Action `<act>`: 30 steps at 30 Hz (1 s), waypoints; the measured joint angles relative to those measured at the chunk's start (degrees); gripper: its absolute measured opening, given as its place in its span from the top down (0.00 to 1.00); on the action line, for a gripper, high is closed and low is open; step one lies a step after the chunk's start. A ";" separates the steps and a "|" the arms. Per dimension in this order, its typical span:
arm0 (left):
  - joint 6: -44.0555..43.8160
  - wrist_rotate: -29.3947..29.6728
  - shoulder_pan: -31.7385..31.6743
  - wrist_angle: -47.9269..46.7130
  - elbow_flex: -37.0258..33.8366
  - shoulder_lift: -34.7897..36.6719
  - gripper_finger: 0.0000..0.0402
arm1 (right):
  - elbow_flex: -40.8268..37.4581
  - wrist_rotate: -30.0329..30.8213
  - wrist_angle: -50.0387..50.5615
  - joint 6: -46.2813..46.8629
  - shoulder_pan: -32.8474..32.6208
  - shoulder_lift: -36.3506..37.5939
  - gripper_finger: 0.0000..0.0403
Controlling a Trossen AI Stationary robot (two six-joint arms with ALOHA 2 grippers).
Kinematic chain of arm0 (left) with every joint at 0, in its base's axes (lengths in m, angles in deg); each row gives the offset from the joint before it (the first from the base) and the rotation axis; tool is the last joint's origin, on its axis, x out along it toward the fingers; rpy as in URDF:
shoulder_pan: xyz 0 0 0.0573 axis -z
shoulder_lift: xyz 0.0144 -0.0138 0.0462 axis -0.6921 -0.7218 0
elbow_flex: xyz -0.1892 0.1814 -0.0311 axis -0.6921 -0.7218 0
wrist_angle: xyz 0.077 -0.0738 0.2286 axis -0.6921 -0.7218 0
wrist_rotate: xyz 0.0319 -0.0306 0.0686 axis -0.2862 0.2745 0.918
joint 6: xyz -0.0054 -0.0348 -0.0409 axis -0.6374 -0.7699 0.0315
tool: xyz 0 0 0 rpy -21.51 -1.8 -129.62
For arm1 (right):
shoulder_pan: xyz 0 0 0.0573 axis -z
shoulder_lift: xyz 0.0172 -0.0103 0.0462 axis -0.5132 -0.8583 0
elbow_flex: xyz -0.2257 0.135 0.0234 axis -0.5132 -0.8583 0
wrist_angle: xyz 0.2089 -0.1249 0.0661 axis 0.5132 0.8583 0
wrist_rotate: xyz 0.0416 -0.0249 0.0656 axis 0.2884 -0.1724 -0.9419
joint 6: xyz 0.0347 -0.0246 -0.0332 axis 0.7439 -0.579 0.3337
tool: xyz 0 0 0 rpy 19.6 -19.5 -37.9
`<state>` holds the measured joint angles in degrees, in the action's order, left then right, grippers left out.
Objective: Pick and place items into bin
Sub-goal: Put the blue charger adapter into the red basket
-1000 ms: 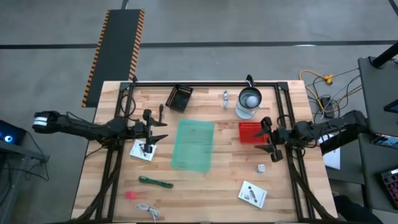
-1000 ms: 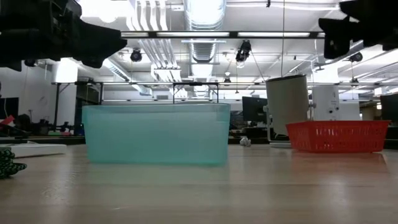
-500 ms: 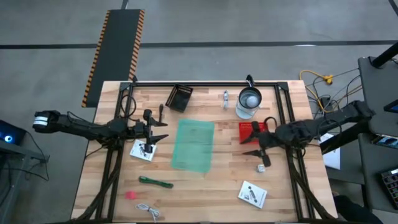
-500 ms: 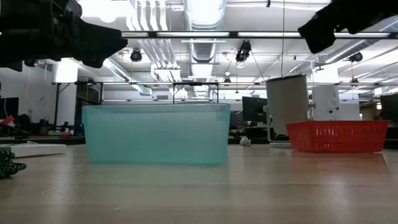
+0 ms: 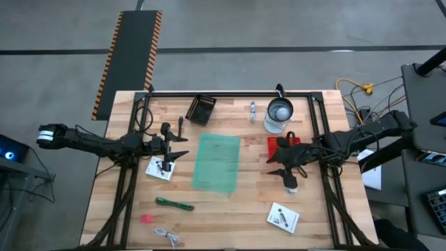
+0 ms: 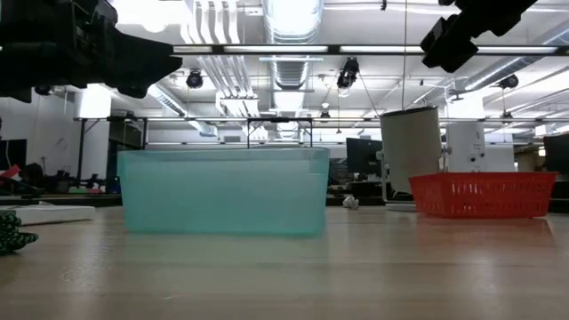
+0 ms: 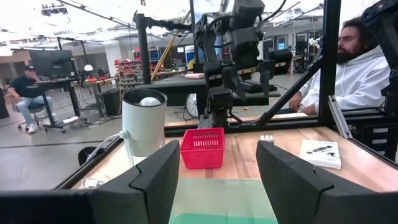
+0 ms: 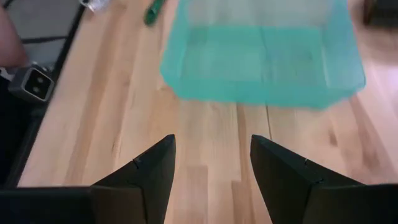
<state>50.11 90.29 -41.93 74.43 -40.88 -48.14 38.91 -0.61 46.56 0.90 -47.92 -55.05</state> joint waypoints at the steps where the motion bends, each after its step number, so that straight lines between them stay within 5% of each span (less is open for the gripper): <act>1: 0.00 0.00 0.00 0.00 0.00 0.00 0.50 | 0.55 -0.02 1.31 1.27 0.00 -0.60 0.52; 16: 0.02 0.00 0.02 0.18 -0.09 -0.32 0.51 | 7.71 -1.59 19.76 18.59 -0.20 -8.90 0.52; 30: 0.03 0.00 0.02 0.23 0.04 -1.15 0.51 | 9.30 -18.27 28.41 26.99 -5.64 -20.19 0.51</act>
<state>50.14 90.29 -41.91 74.67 -40.84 -49.29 48.21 -18.89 74.97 27.89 -53.56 -75.25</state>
